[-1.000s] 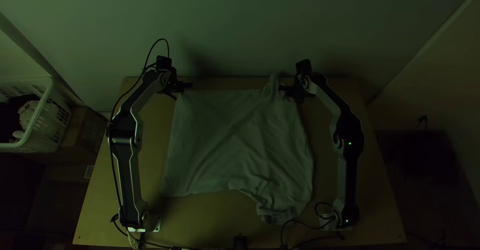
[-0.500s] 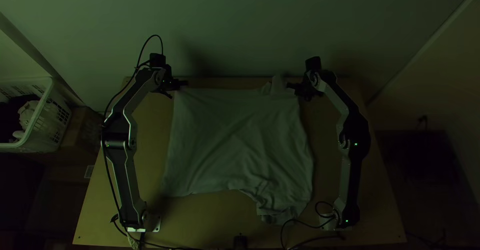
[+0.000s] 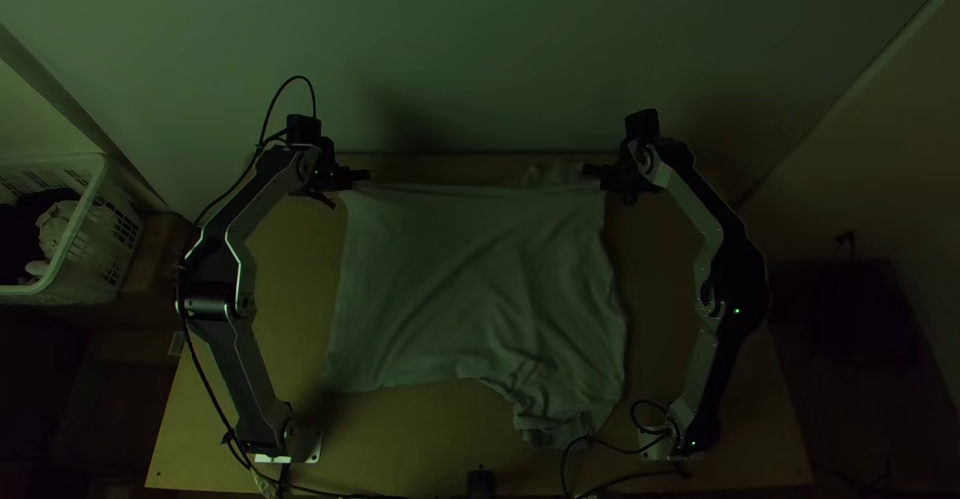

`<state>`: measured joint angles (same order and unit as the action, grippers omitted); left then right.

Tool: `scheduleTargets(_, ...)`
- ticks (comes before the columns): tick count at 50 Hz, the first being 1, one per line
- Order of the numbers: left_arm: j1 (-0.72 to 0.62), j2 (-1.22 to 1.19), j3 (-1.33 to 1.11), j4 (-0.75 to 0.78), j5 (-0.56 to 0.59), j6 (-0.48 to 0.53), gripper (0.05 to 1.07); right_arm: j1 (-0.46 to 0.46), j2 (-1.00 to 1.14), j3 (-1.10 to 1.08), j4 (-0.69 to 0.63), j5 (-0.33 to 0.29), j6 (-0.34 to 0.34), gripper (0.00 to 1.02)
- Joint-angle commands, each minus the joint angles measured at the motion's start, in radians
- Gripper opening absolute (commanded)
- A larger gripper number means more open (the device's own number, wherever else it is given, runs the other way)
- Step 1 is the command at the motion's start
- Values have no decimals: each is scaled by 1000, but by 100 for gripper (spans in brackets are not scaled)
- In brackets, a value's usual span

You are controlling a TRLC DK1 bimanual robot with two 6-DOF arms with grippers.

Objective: Fold the t-shirt

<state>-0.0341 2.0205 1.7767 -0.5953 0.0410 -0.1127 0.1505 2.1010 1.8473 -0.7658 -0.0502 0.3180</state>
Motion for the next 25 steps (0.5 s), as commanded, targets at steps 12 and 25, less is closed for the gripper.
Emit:
scheduleTargets(12,-4,-158,-194,49,0,-15,8,14,-153,-183,-7,15,-37,2)
scheduleTargets(25,-21,-224,-313,84,0,-30,8,29,-245,-341,20,15,-43,2)
